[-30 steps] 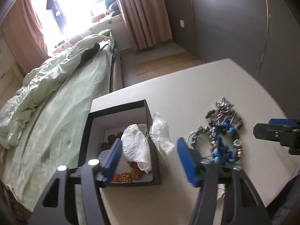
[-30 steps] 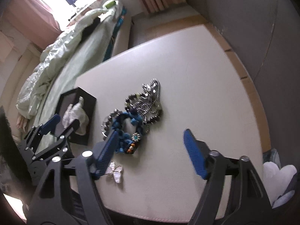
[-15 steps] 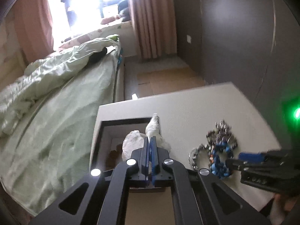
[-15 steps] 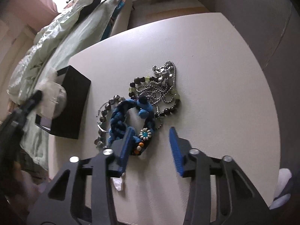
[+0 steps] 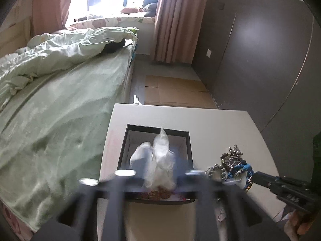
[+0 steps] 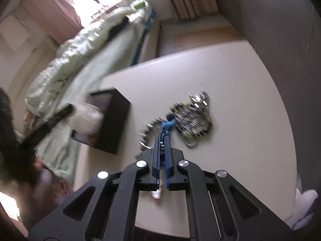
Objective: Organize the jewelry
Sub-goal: 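Grasp the blue beaded bracelet with the right tool and lift it, then lower the blue bracelet into the black box and open the right tool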
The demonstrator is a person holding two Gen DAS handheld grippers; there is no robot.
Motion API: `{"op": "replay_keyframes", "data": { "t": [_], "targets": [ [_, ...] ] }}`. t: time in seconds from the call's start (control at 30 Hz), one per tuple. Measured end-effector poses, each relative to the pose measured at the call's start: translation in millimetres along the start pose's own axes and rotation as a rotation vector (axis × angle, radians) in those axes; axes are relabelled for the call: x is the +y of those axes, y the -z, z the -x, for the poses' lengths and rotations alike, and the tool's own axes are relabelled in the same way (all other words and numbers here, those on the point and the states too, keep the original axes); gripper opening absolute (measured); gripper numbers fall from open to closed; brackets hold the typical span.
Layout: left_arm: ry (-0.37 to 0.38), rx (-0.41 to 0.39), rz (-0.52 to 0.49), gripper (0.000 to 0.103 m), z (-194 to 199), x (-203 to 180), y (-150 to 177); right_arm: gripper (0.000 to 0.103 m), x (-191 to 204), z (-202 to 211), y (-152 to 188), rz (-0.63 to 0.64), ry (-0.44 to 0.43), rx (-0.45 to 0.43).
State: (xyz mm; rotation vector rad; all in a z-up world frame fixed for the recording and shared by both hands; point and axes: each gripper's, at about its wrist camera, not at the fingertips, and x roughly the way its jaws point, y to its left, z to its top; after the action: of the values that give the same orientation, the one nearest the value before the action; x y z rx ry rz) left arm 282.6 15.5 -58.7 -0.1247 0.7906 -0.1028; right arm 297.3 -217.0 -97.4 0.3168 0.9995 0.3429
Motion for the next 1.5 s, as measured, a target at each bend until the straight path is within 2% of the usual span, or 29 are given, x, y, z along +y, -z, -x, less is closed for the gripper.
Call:
{"op": "replay_keyframes", "data": {
  "t": [0.03, 0.07, 0.17, 0.4, 0.93, 0.97, 1.0, 1.03, 1.07, 1.1, 1.23, 1.5],
  "targets": [
    [-0.001, -0.027, 0.009, 0.078, 5, 1, 0, 0.005, 4, 5, -1, 0.006, -0.013, -0.019],
    [0.008, -0.067, 0.014, 0.079, 13, 2, -1, 0.005, 10, 11, -3, 0.02, -0.03, -0.047],
    [0.033, -0.059, 0.033, 0.077, 18, 5, -1, 0.005, 24, 20, -9, 0.04, -0.08, -0.096],
    [-0.008, -0.065, 0.055, 0.075, 35, 19, 5, 0.005, 57, 24, -26, 0.087, -0.2, -0.16],
    [-0.05, -0.064, 0.089, 0.076, 58, 51, 15, 0.006, 102, 4, -32, 0.087, -0.329, -0.161],
    [-0.05, -0.067, 0.087, 0.076, 59, 52, 15, 0.009, 103, 2, -33, 0.079, -0.351, -0.154],
    [-0.052, -0.07, 0.084, 0.076, 61, 52, 16, 0.03, 105, 0, -34, 0.075, -0.347, -0.138],
    [-0.054, -0.074, 0.081, 0.077, 62, 52, 16, 0.07, 104, -1, -34, 0.072, -0.337, -0.128],
    [-0.053, -0.077, 0.079, 0.077, 63, 52, 16, 0.083, 102, 1, -34, 0.06, -0.319, -0.141],
    [-0.053, -0.078, 0.078, 0.078, 64, 52, 16, 0.089, 99, 7, -32, 0.049, -0.304, -0.182],
    [-0.054, -0.096, 0.073, 0.091, 72, 52, 15, 0.089, 90, 17, -33, 0.042, -0.294, -0.191],
    [-0.046, -0.131, 0.042, 0.094, 89, 37, 11, 0.089, 65, 38, -25, 0.045, -0.2, -0.185]
  ]
}}
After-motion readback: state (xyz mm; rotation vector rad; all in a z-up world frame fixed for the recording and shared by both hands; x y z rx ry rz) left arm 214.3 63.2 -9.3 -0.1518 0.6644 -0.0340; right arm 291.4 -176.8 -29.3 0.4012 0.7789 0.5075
